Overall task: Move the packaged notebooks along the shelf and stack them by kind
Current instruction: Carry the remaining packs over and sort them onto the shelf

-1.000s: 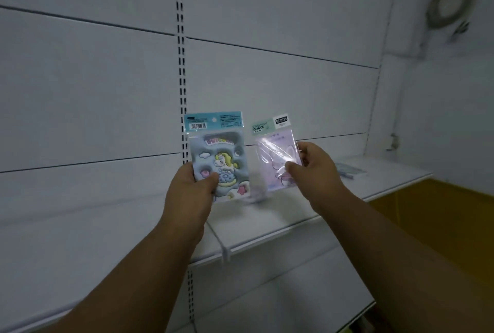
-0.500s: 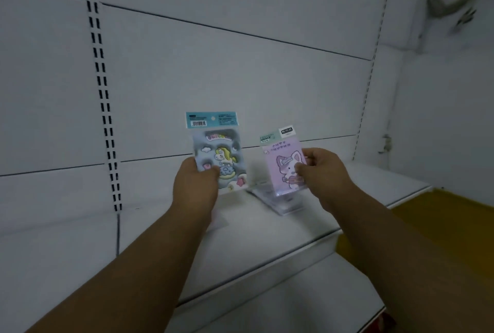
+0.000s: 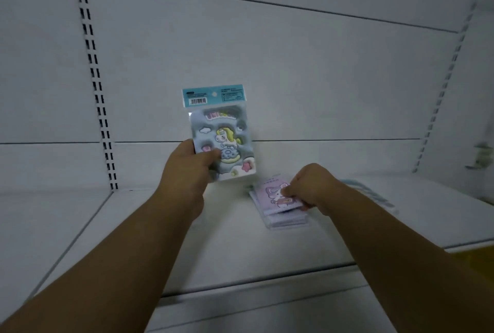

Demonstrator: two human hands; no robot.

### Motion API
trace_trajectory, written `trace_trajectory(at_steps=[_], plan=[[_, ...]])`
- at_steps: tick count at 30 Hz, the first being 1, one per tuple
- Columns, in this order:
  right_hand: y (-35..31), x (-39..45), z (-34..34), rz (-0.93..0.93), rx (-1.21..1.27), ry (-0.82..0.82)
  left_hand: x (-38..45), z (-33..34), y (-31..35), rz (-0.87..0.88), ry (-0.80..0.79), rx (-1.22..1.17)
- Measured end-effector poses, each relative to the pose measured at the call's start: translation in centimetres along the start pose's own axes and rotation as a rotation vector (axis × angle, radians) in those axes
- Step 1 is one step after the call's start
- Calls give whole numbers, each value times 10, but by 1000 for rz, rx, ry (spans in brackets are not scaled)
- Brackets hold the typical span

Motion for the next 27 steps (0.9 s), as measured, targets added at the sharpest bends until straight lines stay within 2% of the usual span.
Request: trace_trajectory(at_steps=[4,7,9,11,13,15,20,27], plan=[[-3,6,-1,-151,-338,-11,-14,13,2,30,58,33],[-5,3,-5,-242,-438,-1,-26,21,2,29,72,51],[-10,1,-12,-335,-344,74,-32,28,-1,7,64,71],[-20,-3,-29,-408,-26,132,-35,38,-4,-6,46,85],[-28,-10,-47,-392,336,43,-38,52,-11,-27,-4,89],[-29,-14,-63,-382,490,-22,-42,71,-23,-83,-90,105],[2,-16,-104,-336,555,97,-54,122,-53,-153,-301,92],[77,13,-151,-127,488,185,-64,186,-85,-41,-241,390]])
Point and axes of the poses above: each hand's wrist, its own x-axis towards the middle knuckle, its own z-axis out of the palm, y = z × x, the point moved 3 cm from there along x, towards the middle knuckle, and after that the axes turned 1 degree about -x, right-handed, at the moved point
